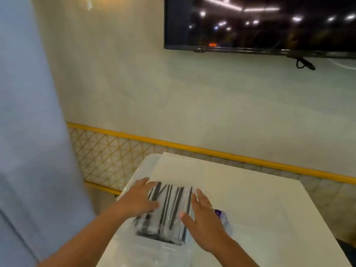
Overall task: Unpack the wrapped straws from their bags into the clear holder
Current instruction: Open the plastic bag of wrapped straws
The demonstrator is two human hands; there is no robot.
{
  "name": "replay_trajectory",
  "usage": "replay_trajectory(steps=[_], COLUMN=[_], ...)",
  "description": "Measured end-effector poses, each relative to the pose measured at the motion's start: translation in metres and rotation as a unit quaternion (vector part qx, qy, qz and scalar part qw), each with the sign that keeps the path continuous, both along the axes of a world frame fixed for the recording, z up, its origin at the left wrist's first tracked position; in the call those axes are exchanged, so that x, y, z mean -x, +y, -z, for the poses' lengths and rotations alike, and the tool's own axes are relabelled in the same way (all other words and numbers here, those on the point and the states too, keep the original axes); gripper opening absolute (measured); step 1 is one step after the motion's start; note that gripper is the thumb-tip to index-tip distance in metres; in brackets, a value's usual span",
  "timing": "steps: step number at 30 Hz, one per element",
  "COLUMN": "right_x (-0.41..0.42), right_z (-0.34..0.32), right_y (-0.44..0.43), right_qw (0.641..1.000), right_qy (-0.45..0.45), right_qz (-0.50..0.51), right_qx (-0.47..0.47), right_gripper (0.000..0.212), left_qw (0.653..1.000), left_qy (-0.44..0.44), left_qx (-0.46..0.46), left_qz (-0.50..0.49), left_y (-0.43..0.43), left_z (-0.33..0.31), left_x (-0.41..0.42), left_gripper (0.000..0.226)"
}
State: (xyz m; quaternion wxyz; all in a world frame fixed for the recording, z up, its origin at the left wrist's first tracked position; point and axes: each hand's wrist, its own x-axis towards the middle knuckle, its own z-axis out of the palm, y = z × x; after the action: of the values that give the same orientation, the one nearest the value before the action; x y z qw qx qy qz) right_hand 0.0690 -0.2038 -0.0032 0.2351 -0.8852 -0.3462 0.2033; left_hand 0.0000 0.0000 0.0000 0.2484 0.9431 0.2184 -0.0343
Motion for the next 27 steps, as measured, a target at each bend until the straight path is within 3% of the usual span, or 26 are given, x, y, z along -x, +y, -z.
replay_trajectory(steps=[4, 8, 14, 19, 27], right_x=[-0.001, 0.001, 0.003, 0.004, 0.001], right_z=[0.024, 0.037, 0.039, 0.039, 0.04], right_y=[0.0, 0.002, 0.001, 0.0, -0.004], right_qw=[1.0, 0.999, 0.997, 0.996, 0.993], right_qy=[-0.011, -0.008, -0.015, -0.014, 0.03], right_qz=[0.016, 0.04, 0.047, 0.044, 0.039], right_qx=[-0.001, -0.037, -0.063, -0.07, -0.111], right_gripper=[0.076, 0.071, 0.066, 0.067, 0.067], left_qw=[0.991, 0.962, 0.918, 0.919, 0.961], left_qy=[0.123, 0.216, 0.289, 0.272, 0.196], left_qx=[-0.036, -0.102, -0.155, -0.18, -0.048], left_qz=[0.046, 0.133, 0.223, 0.22, 0.188], left_y=[0.004, -0.005, -0.01, -0.008, -0.001], left_z=[0.027, 0.046, 0.06, 0.061, 0.023], left_x=[-0.009, -0.021, -0.038, -0.045, -0.053], left_gripper=[0.084, 0.086, 0.037, 0.024, 0.019])
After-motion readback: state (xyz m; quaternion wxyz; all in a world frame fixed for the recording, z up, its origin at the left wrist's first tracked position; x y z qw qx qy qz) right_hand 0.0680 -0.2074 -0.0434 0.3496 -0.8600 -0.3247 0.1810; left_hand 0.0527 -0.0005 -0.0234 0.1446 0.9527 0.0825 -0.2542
